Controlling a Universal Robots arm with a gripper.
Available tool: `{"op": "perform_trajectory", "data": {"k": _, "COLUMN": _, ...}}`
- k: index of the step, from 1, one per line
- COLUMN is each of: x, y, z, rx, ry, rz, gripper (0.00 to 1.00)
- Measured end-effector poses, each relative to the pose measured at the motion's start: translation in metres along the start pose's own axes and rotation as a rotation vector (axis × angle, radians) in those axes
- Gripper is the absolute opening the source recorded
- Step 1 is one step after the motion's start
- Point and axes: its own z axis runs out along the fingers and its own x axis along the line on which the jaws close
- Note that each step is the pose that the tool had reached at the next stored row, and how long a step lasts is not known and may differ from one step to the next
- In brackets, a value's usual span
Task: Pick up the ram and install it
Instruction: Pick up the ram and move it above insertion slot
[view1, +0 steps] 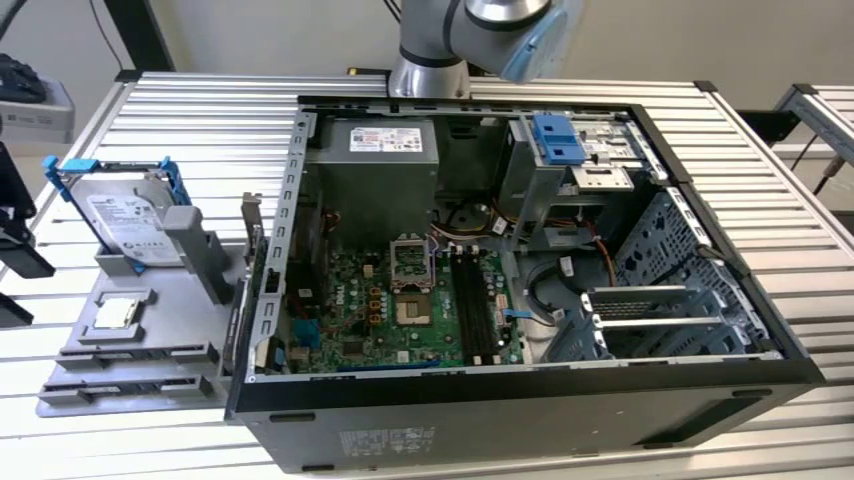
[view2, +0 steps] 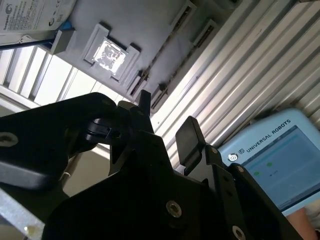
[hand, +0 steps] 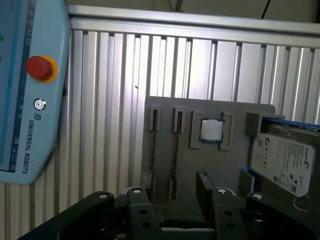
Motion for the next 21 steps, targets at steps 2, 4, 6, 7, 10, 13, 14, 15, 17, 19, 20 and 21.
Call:
{"op": "perform_trajectory", "data": {"k": 2, "x": 0.0001, "y": 0.0000, "z": 0.0027, "rx": 0.0004, "ry": 0.0001, "rz": 0.000, "gripper": 1.00}}
{"op": "perform_trajectory", "data": {"k": 4, "x": 0.0001, "y": 0.0000, "z": 0.0052, "rx": 0.0005, "ry": 0.0001, "rz": 0.000, "gripper": 1.00}}
{"op": "perform_trajectory", "data": {"k": 6, "x": 0.0002, "y": 0.0000, "z": 0.0072, "rx": 0.0006, "ry": 0.0000, "rz": 0.000, "gripper": 1.00}}
{"op": "perform_trajectory", "data": {"k": 7, "x": 0.0002, "y": 0.0000, "z": 0.0085, "rx": 0.0006, "ry": 0.0001, "rz": 0.000, "gripper": 1.00}}
{"op": "perform_trajectory", "data": {"k": 10, "x": 0.0003, "y": 0.0001, "z": 0.0128, "rx": 0.0005, "ry": 0.0001, "rz": 0.000, "gripper": 1.00}}
{"op": "perform_trajectory", "data": {"k": 13, "x": 0.0006, "y": 0.0001, "z": 0.0170, "rx": 0.0006, "ry": 0.0000, "rz": 0.000, "gripper": 1.00}}
{"op": "perform_trajectory", "data": {"k": 14, "x": 0.0009, "y": 0.0002, "z": 0.0182, "rx": 0.0007, "ry": 0.0000, "rz": 0.000, "gripper": 1.00}}
{"op": "perform_trajectory", "data": {"k": 15, "x": 0.0012, "y": 0.0002, "z": 0.0194, "rx": 0.0006, "ry": 0.0000, "rz": 0.000, "gripper": 1.00}}
{"op": "perform_trajectory", "data": {"k": 17, "x": 0.0019, "y": 0.0002, "z": 0.0217, "rx": 0.0005, "ry": 0.0001, "rz": 0.000, "gripper": 1.00}}
{"op": "perform_trajectory", "data": {"k": 19, "x": 0.0024, "y": 0.0002, "z": 0.0239, "rx": 0.0005, "ry": 0.0000, "rz": 0.000, "gripper": 1.00}}
{"op": "perform_trajectory", "data": {"k": 20, "x": 0.0027, "y": 0.0002, "z": 0.0251, "rx": 0.0005, "ry": 0.0001, "rz": 0.000, "gripper": 1.00}}
{"op": "perform_trajectory", "data": {"k": 21, "x": 0.0032, "y": 0.0002, "z": 0.0266, "rx": 0.0006, "ry": 0.0000, "rz": 0.000, "gripper": 1.00}}
